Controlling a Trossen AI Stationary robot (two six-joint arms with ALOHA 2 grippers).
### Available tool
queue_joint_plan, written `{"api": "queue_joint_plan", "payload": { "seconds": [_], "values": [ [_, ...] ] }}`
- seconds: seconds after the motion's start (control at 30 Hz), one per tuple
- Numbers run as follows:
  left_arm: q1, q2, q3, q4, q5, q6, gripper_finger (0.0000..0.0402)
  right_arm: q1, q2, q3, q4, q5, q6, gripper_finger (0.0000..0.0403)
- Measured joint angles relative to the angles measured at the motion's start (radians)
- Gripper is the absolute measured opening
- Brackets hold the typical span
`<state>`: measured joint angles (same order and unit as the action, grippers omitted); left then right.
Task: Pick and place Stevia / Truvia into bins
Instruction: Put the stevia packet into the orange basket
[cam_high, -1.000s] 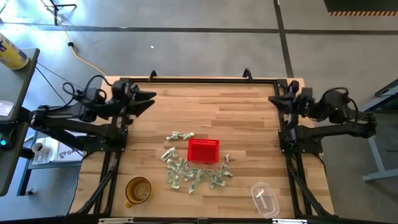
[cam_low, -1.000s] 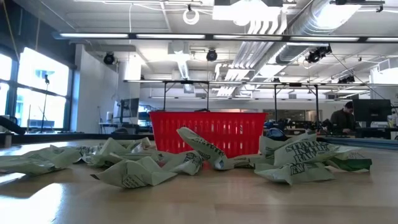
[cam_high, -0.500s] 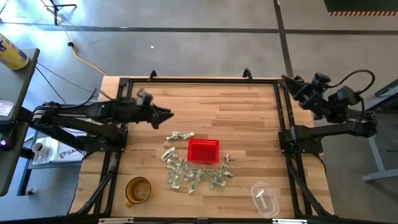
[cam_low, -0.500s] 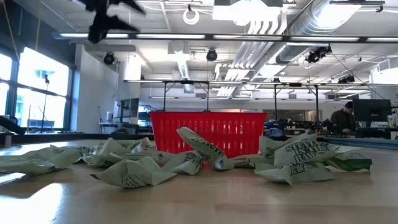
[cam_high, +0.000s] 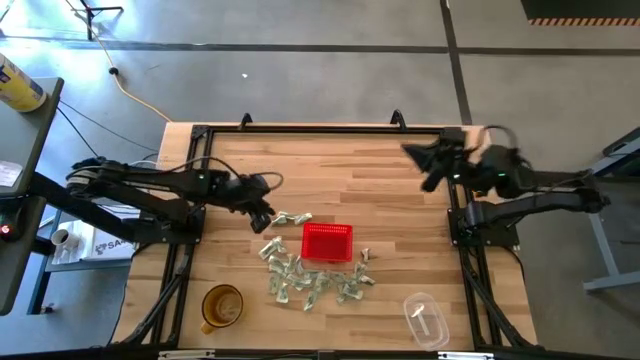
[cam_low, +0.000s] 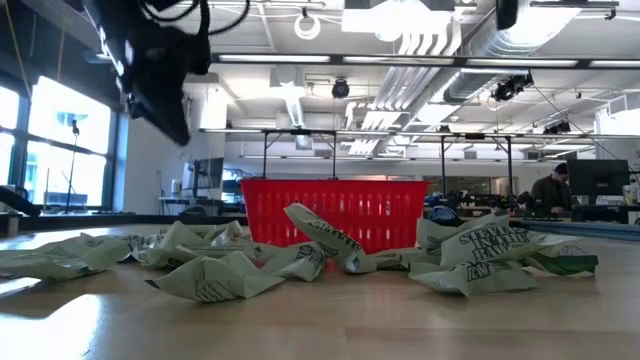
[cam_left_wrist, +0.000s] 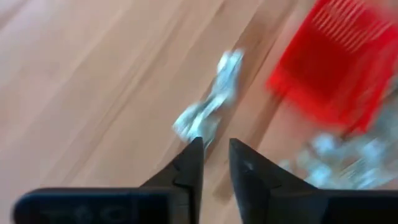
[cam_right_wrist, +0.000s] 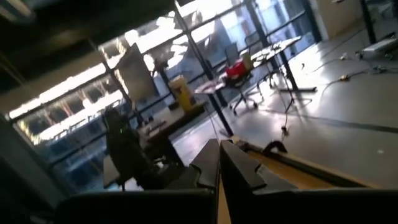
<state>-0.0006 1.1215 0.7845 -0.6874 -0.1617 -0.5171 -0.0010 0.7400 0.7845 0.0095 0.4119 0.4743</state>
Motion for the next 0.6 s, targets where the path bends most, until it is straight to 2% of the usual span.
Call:
{"api": "queue_joint_plan", "payload": {
  "seconds": [0.2,0.27,0.33,0.43,0.6],
  "values": [
    [0.0,0.088,0.0,-0.016,-0.003,0.016,0.0239,-0.01,0.087,0.0,-0.066,-0.086,0.043,0.0023],
    [0.0,0.111,0.0,-0.019,0.011,0.016,0.0274,-0.025,0.101,0.0,-0.137,-0.097,0.081,0.0038],
    [0.0,0.14,0.0,-0.022,0.019,0.016,0.0303,-0.048,0.115,0.0,-0.222,-0.162,0.145,0.0058],
    [0.0,0.181,-0.001,-0.018,0.022,0.022,0.033,-0.078,0.129,0.0,-0.345,-0.247,0.218,0.0094],
    [0.029,0.259,-0.001,0.042,0.048,0.045,0.0335,-0.104,0.166,0.0,-0.497,-0.259,0.233,0.0169]
  ]
}}
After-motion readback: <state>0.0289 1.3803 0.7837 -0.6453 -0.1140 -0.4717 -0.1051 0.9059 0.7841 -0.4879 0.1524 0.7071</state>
